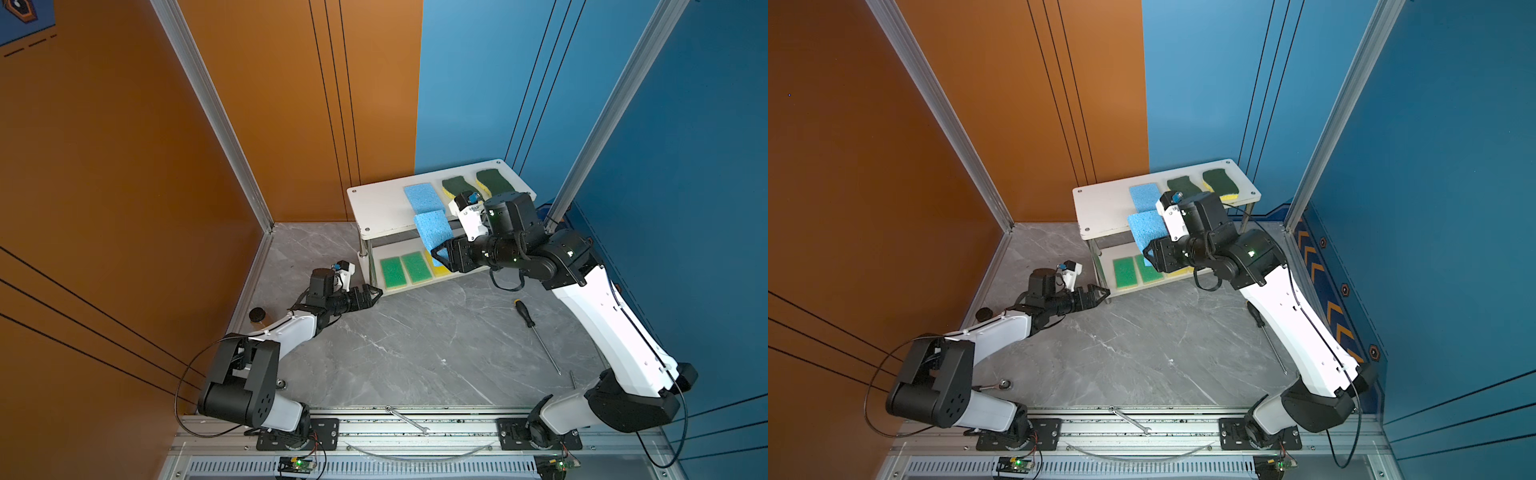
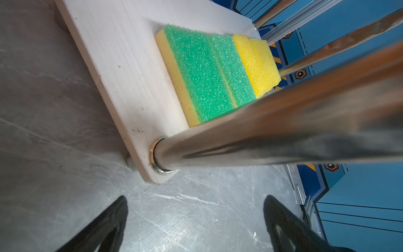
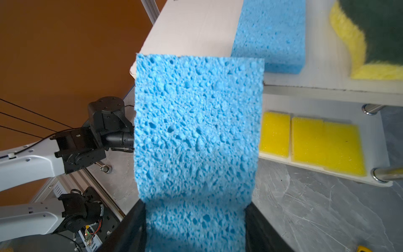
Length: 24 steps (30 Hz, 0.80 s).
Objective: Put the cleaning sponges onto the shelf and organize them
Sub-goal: 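Lift the second blue sponge and carry it up toward the top shelf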
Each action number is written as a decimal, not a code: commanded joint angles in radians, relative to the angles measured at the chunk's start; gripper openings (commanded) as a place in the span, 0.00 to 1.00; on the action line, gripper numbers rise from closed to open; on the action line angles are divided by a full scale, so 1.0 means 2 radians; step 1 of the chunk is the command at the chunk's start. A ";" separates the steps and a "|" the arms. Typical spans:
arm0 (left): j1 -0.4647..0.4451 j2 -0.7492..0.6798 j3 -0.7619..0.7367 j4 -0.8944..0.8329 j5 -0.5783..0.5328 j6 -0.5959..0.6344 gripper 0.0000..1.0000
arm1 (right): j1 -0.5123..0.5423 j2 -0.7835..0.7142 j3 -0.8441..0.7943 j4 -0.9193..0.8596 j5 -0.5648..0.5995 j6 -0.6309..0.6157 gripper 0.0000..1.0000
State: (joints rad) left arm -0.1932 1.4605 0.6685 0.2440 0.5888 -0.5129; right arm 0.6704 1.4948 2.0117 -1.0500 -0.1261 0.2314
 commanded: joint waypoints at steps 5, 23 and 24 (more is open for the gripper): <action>0.005 -0.006 -0.007 0.005 0.013 0.016 0.98 | 0.012 0.047 0.078 -0.005 0.027 -0.020 0.62; 0.015 -0.002 -0.010 0.005 0.019 0.019 0.98 | 0.077 0.196 0.212 0.051 0.146 -0.053 0.62; 0.015 -0.002 -0.011 0.005 0.019 0.019 0.98 | 0.078 0.200 0.212 0.056 0.150 -0.053 0.62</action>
State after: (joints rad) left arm -0.1699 1.4605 0.6613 0.2436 0.6041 -0.4946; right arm 0.8196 1.8816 2.4031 -0.9905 0.1074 0.1448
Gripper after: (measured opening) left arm 0.976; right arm 0.618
